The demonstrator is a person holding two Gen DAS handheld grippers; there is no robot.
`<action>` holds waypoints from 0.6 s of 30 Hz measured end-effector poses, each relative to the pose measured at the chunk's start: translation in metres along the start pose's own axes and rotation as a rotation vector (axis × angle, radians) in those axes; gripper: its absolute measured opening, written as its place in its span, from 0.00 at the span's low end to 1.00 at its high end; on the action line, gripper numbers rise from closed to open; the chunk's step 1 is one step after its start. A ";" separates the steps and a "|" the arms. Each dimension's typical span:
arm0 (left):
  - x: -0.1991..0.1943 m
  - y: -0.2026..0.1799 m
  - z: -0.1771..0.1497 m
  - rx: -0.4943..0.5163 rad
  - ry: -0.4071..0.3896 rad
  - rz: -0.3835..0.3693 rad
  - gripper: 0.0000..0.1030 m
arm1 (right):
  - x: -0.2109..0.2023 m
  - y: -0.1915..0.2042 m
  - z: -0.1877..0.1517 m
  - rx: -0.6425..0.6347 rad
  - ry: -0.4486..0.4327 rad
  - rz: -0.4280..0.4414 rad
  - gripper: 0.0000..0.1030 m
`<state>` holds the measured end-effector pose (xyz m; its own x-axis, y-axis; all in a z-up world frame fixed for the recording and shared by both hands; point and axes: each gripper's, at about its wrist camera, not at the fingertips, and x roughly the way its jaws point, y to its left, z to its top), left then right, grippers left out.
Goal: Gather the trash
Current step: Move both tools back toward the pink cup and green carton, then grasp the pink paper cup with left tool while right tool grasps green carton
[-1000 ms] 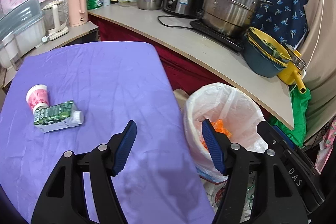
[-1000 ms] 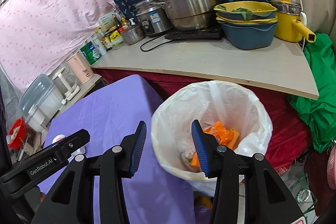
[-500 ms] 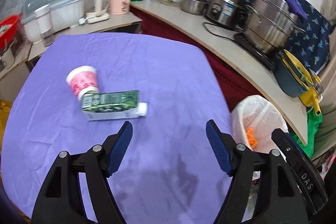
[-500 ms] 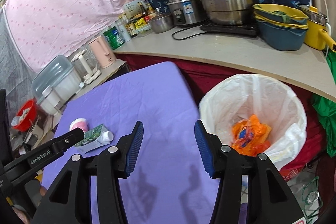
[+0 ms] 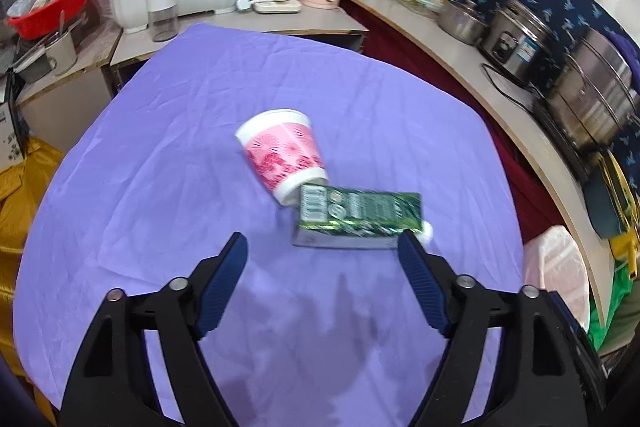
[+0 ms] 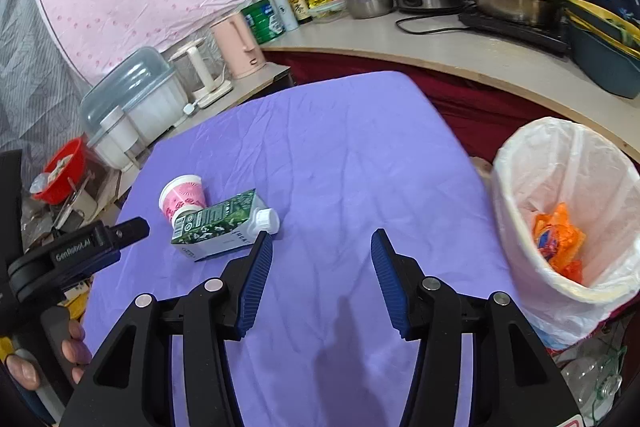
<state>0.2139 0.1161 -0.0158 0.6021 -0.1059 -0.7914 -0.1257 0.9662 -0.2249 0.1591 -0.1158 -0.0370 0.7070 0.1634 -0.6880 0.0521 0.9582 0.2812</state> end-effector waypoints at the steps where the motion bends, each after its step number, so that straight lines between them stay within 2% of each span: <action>1: 0.004 0.006 0.005 -0.017 0.000 0.007 0.77 | 0.005 0.003 0.001 -0.004 0.006 0.003 0.49; 9: 0.049 0.032 0.037 -0.099 0.058 0.012 0.80 | 0.051 0.028 0.011 -0.038 0.056 0.024 0.49; 18: 0.109 0.040 0.055 -0.146 0.158 0.001 0.80 | 0.104 0.052 0.040 -0.058 0.083 0.059 0.49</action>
<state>0.3180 0.1565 -0.0796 0.4722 -0.1514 -0.8684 -0.2464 0.9232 -0.2949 0.2632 -0.0581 -0.0668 0.6464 0.2367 -0.7253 -0.0305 0.9579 0.2854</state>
